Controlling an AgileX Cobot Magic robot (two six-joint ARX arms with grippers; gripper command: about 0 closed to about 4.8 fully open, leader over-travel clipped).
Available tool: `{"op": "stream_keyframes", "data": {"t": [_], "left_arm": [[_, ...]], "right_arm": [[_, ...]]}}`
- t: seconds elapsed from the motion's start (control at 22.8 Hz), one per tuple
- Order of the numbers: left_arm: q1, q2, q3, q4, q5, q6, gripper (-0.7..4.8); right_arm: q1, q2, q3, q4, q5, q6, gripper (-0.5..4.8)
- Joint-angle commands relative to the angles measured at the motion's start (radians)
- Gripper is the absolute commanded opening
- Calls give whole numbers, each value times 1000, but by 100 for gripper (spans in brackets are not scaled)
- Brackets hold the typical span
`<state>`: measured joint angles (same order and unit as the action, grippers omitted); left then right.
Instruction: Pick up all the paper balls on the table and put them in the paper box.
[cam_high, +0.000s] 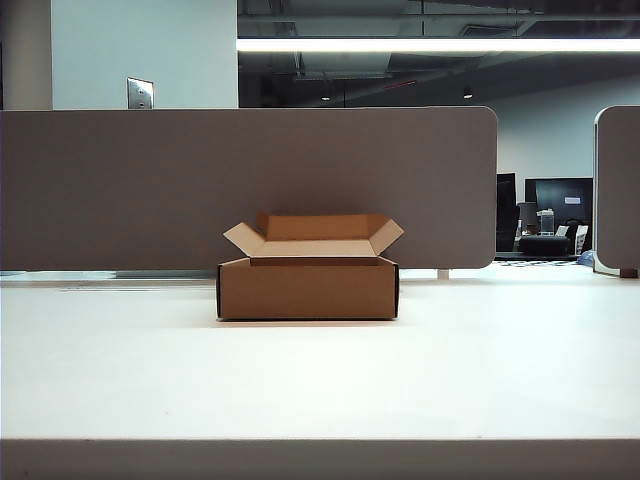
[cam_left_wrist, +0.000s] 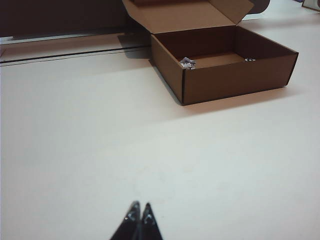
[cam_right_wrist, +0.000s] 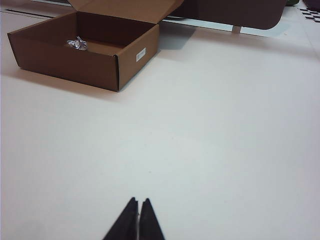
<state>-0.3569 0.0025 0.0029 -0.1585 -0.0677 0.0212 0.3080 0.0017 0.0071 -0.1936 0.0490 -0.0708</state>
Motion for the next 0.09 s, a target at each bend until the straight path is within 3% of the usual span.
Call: {"op": "stream_keyframes", "data": {"t": [0.04,0.09], "left_arm": [[1,0,3,-8,3,-6,-5],[1,0,3,-8,3,-6,-5]], "right_arm": [[0,-1,-5,14,0,0,22],[0,-1,-5,14,0,0,23]]}}
